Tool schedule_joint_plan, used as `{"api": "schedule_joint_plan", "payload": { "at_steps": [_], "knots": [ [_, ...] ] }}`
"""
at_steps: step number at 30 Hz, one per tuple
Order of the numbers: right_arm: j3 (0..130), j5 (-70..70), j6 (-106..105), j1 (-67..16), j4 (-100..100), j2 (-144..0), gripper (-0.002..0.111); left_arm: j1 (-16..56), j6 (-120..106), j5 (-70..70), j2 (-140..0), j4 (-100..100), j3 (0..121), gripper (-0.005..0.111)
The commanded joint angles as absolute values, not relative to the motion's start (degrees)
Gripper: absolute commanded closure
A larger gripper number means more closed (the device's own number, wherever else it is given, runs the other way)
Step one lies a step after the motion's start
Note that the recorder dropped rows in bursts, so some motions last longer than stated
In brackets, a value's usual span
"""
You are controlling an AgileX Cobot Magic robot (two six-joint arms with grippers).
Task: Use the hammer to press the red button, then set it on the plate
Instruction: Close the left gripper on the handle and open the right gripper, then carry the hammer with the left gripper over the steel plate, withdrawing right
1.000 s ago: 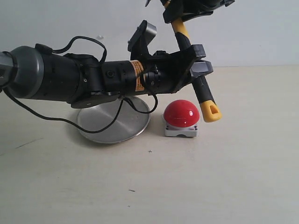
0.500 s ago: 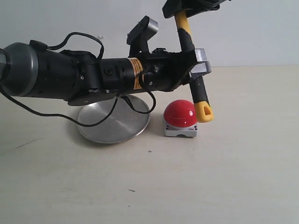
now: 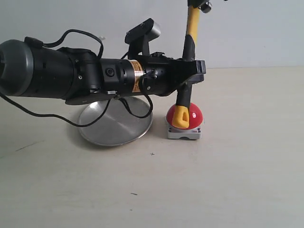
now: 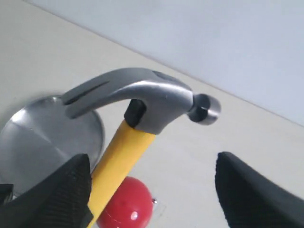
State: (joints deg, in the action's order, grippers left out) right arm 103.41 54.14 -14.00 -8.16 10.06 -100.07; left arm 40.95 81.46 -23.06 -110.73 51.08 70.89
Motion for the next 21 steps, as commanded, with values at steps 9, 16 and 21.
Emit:
{"api": "schedule_joint_plan", "payload": {
  "at_steps": [9,16,21],
  "knots": [
    [92.99,50.89,-9.99,-8.02,3.98,-90.76,0.046,41.05,77.47,-14.76,-104.03,55.28,67.18,0.107],
    [69.88,30.95,-9.86,-8.02,8.34,-81.23,0.082,41.05,73.39,-8.63,-97.88,55.28,61.14,0.107],
    [53.73,16.12,-9.86,-8.02,11.41,-72.62,0.099,41.05,71.68,-8.23,-95.73,55.28,57.31,0.107]
  ]
}}
